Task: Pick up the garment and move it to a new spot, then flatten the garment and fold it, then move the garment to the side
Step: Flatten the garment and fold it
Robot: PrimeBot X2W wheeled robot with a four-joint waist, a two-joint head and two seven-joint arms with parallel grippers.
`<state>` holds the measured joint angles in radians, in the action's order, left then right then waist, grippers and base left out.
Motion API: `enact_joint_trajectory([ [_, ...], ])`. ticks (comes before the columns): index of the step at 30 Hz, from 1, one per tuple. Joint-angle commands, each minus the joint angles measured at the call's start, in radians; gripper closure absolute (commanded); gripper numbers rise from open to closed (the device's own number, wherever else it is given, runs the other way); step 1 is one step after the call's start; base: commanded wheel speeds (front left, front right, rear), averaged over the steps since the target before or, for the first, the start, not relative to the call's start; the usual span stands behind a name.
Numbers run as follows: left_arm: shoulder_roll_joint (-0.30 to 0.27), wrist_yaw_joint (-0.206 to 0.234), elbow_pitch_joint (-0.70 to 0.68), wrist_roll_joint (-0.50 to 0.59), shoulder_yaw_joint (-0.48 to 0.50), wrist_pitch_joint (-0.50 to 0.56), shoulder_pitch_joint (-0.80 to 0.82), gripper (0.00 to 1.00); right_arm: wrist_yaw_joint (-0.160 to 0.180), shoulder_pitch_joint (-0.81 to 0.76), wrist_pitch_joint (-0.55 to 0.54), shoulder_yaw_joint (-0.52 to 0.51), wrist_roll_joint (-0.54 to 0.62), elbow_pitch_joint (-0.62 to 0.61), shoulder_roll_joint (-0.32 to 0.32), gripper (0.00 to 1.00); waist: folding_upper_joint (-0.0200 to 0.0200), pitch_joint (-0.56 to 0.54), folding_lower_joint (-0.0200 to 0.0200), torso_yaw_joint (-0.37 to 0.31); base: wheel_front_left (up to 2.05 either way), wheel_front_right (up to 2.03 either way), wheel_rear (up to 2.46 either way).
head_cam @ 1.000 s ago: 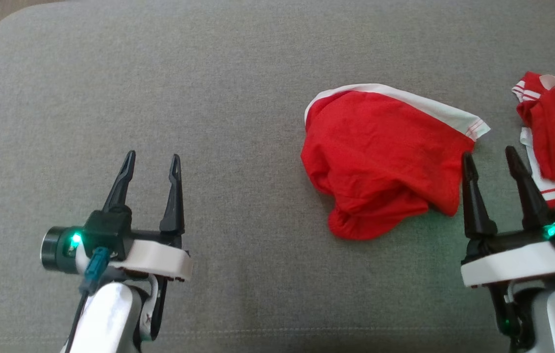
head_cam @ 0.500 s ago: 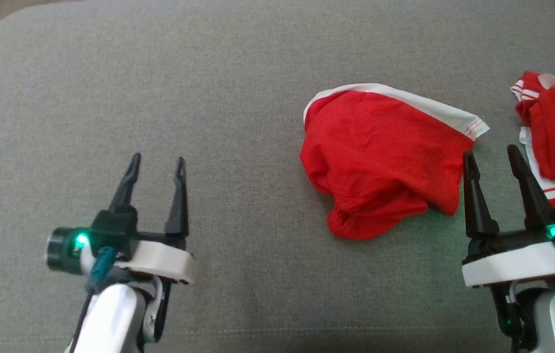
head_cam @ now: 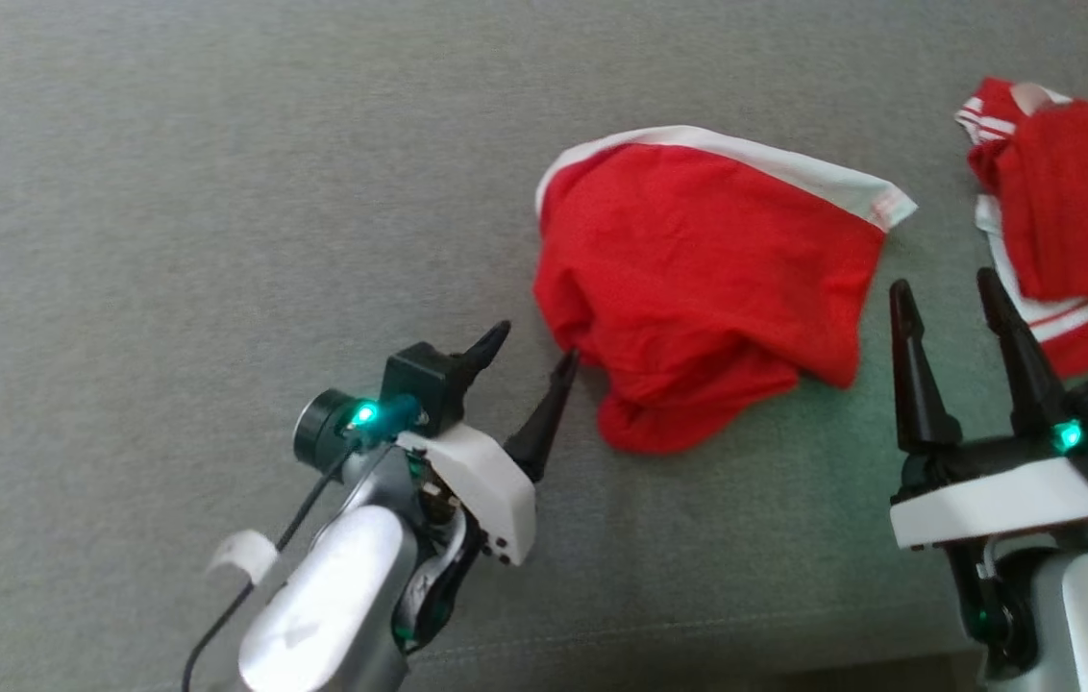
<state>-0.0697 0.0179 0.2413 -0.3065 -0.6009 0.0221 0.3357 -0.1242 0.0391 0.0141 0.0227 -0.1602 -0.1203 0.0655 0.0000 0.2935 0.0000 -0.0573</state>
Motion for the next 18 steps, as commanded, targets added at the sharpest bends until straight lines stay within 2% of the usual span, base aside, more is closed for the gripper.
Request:
enact_joint_trajectory([
  [1,0.0,0.007,-0.017,-0.008,0.031,0.008,0.039,0.0,-0.007,0.026,0.006,0.023,-0.009,-0.029,-0.003,0.0,0.0,0.016,0.0,-0.027,0.0,0.0,0.0],
  [8,0.011,-0.001,0.066,-0.074,0.043,0.012,0.088,0.0,-0.007,0.032,0.024,0.019,-0.022,-0.004,-0.009,0.0,0.0,0.04,0.0,-0.07,0.0,0.0,0.0],
  [9,0.011,-0.001,0.076,-0.077,0.044,0.009,0.093,0.22,-0.007,0.033,0.026,0.019,-0.024,0.0,-0.01,0.0,0.0,0.042,0.0,-0.073,0.0,0.0,0.0],
  [10,0.012,-0.002,0.084,-0.081,0.046,0.004,0.097,1.0,-0.007,0.035,0.029,0.02,-0.026,0.003,-0.01,0.0,0.0,0.042,0.0,-0.076,0.0,0.0,0.0],
  [14,0.004,0.012,0.096,-0.07,0.057,-0.041,0.111,1.0,-0.007,0.037,0.036,0.019,-0.034,0.012,-0.012,0.0,0.0,0.038,0.0,-0.078,0.0,0.0,0.0],
  [18,-0.023,0.047,0.069,-0.033,0.073,-0.102,0.12,1.0,-0.007,0.033,0.037,0.015,-0.043,0.018,-0.013,0.0,0.0,0.026,0.0,-0.067,0.0,0.0,0.0],
])
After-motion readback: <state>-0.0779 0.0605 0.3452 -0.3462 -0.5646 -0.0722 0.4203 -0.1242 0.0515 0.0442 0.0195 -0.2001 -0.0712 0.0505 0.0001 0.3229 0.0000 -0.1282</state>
